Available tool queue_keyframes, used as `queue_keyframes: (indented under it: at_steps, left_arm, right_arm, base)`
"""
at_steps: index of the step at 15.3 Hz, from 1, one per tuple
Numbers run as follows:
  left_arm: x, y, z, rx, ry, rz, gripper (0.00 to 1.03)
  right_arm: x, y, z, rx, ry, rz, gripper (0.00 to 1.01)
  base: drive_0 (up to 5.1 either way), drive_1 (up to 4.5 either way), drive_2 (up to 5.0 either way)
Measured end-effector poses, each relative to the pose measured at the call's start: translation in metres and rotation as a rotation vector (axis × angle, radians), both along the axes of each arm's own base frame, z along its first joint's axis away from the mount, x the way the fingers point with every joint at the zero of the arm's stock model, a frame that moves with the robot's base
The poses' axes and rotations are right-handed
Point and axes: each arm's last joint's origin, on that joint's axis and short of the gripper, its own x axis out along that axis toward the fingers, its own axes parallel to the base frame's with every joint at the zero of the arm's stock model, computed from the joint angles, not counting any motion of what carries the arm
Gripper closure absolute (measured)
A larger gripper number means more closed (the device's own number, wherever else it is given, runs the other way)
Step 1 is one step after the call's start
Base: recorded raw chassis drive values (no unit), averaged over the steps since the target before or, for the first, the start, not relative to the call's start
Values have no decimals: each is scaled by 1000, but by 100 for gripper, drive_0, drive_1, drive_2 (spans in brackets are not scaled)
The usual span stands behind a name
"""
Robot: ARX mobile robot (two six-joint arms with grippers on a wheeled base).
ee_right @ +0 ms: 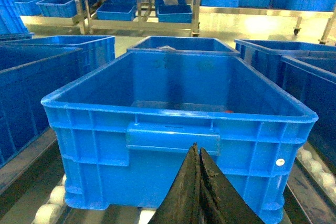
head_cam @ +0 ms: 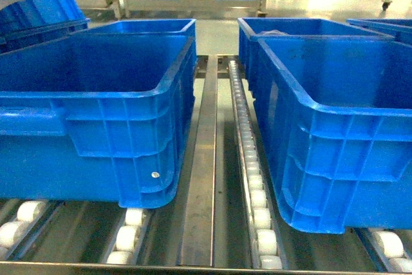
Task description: Sort blue parts and orange caps into right shelf containers
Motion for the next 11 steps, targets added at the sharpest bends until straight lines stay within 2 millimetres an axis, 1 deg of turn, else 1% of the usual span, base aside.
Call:
queue_keyframes:
  at_steps: [1,2,3,5,8,9,10,11]
  left_arm:
    - [0,0,0,0,-2,0,98]
    - [0,0,0,-1,-2,0,86]
    - [0,0,0,0,-2,0,73]
    - [0,0,0,-1,-2,0,44]
    - [0,0,0,0,-2,0,6]
    - [0,0,0,0,-2,0,5]
    - [0,0,0,0,-2,0,5]
    - [0,0,0,0,-2,0,5]
  right_arm:
    - [0,0,0,0,0,0,100]
    - [0,0,0,0,-1,0,94]
    - [0,0,0,0,0,0,79]
    - [0,0,0,0,0,0,51]
    - [0,0,0,0,0,0,13]
    - [0,0,0,0,0,0,1]
    - [0,0,0,0,0,0,4]
    - [0,0,0,0,0,0,3]
  base:
    - [0,0,0]
    - [0,0,0]
    - [0,0,0]
    - [0,0,0]
    - [0,0,0]
    - [0,0,0]
    - [0,0,0]
    - [0,0,0]
